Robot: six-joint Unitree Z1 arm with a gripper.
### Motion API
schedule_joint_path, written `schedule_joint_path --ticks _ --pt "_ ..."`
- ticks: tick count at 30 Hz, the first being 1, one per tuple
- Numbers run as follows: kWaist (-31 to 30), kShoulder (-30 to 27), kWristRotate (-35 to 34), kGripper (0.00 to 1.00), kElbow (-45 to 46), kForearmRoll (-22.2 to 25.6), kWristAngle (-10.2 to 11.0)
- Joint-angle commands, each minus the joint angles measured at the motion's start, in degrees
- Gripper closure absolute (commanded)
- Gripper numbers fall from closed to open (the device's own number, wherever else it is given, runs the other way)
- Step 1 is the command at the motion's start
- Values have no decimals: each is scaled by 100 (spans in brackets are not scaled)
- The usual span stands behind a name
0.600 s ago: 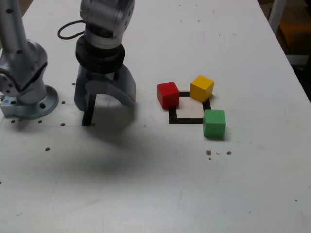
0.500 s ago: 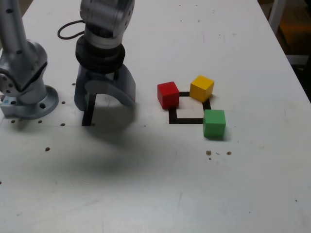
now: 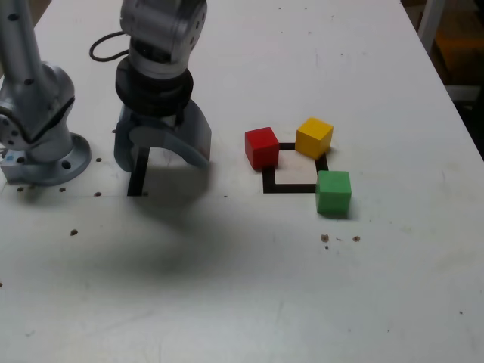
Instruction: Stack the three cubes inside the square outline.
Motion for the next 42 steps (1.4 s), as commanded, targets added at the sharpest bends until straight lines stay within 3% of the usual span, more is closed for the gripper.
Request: schedule_joint_path --ticks 1,5,14,18,24,29,42 --pt "-9 -77 11 1 -3 27 -6" --pt "4 -214 91 1 -98 86 16" --pt "259 -292 261 2 -1200 1055 301" --pt "465 -17 402 2 -1868 1313 426" --pt "640 630 539 2 -2573 1870 329" --pt "878 861 671 2 -2906 1969 266" --pt "931 1551 764 2 -3174 2006 356"
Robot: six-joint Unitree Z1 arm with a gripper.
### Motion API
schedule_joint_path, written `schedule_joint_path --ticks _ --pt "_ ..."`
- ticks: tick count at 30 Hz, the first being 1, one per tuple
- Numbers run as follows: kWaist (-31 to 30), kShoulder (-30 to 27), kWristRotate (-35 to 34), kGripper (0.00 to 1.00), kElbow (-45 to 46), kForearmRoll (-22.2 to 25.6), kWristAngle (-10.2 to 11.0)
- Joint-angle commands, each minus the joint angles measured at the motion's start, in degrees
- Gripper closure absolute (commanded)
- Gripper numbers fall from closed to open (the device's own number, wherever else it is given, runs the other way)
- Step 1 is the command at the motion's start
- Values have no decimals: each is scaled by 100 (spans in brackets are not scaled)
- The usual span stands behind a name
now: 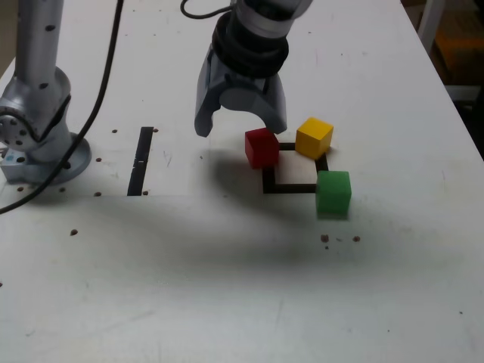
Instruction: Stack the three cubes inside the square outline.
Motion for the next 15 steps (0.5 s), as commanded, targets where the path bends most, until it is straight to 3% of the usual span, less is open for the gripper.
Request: schedule_joint_path --ticks 1,15 --pt "0 32 23 3 3 -23 -14" --pt "25 222 141 3 -288 -69 0"
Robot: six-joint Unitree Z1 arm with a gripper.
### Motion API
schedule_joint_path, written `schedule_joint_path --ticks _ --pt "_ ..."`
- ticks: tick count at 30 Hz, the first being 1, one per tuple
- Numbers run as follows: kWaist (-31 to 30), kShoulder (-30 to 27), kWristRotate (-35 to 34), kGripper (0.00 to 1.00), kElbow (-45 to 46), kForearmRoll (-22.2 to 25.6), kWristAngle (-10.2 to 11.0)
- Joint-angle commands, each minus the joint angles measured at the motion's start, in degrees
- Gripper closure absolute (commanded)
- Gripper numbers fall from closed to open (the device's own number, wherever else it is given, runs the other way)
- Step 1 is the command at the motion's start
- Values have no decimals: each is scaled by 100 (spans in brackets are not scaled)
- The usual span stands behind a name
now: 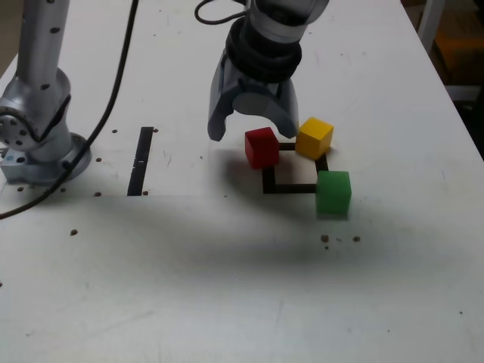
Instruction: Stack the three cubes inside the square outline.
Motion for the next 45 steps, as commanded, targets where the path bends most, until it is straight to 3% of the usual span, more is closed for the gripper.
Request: schedule_joint_path --ticks 1,10,18,25,31,35,38,40,45 --pt "13 41 9 3 -15 18 -9" --pt "14 260 50 3 123 -26 -211" --pt "16 342 65 1 318 -486 -224" --pt "15 381 88 1 338 -575 -216" --pt "17 439 140 20 244 -478 -163" --pt "21 471 235 41 174 -405 -84" --pt "23 462 237 51 195 -424 -114" --pt "23 484 230 57 222 -479 -166" --pt "23 515 212 60 273 -618 -202"
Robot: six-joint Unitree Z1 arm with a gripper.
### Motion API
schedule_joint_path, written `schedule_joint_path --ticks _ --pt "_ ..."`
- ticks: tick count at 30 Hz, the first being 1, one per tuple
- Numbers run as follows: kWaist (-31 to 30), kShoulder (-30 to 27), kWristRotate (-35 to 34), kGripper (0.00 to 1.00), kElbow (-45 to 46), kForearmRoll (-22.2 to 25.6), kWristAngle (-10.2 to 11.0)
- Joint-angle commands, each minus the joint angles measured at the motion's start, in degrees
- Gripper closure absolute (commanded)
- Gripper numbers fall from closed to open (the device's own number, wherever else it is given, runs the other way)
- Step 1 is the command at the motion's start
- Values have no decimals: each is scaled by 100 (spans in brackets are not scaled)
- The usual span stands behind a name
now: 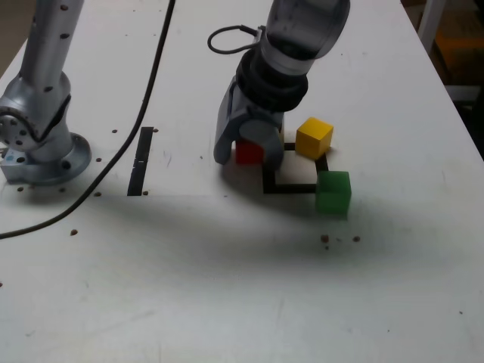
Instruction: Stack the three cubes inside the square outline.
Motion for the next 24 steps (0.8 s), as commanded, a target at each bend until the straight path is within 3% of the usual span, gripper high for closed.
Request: schedule_joint_path --ticks 1,8,16,24 --pt "18 19 -7 60 14 -36 4" --pt "18 11 10 70 -34 -42 73" --pt "26 283 395 70 -705 -52 475" --pt "-207 421 610 70 -1395 201 518"
